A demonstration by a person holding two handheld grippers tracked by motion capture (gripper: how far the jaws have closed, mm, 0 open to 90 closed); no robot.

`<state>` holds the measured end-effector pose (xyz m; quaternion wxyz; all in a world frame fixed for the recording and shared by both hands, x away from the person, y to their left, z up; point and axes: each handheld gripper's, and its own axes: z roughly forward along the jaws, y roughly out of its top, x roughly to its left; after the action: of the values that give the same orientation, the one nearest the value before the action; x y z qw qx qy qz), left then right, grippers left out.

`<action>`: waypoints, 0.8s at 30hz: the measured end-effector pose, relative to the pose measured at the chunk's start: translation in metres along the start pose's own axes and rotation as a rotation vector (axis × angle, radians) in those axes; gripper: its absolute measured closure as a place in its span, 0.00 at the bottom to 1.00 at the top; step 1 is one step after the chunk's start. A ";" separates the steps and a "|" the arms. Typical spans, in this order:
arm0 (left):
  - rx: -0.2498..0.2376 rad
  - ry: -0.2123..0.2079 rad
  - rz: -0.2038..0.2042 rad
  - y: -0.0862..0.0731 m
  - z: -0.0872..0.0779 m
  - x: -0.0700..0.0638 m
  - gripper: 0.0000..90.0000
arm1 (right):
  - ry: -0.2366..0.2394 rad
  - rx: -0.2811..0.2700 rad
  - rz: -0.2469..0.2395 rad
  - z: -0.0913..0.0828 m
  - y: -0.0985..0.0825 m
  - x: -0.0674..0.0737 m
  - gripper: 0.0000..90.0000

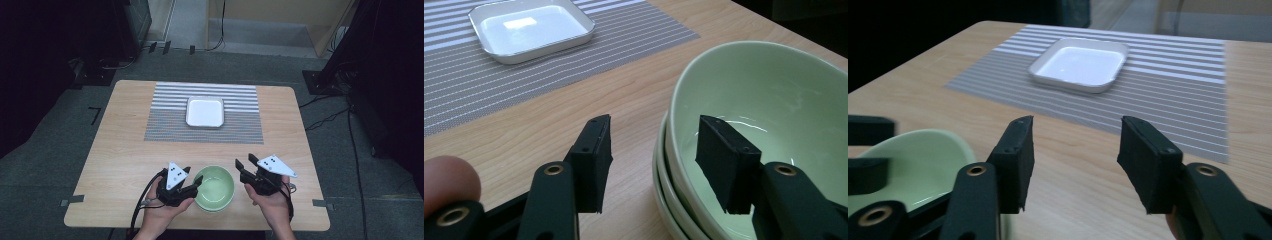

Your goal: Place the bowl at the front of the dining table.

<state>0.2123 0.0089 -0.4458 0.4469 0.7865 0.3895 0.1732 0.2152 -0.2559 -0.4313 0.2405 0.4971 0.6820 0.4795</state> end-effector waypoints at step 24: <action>0.020 -0.044 0.031 -0.002 0.004 -0.004 0.82 | 0.133 0.173 -0.010 0.008 -0.004 0.030 0.78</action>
<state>0.2112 0.0045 -0.4493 0.4448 0.8005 0.3689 0.1589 0.2080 -0.2258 -0.4343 0.1533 0.4799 0.7377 0.4495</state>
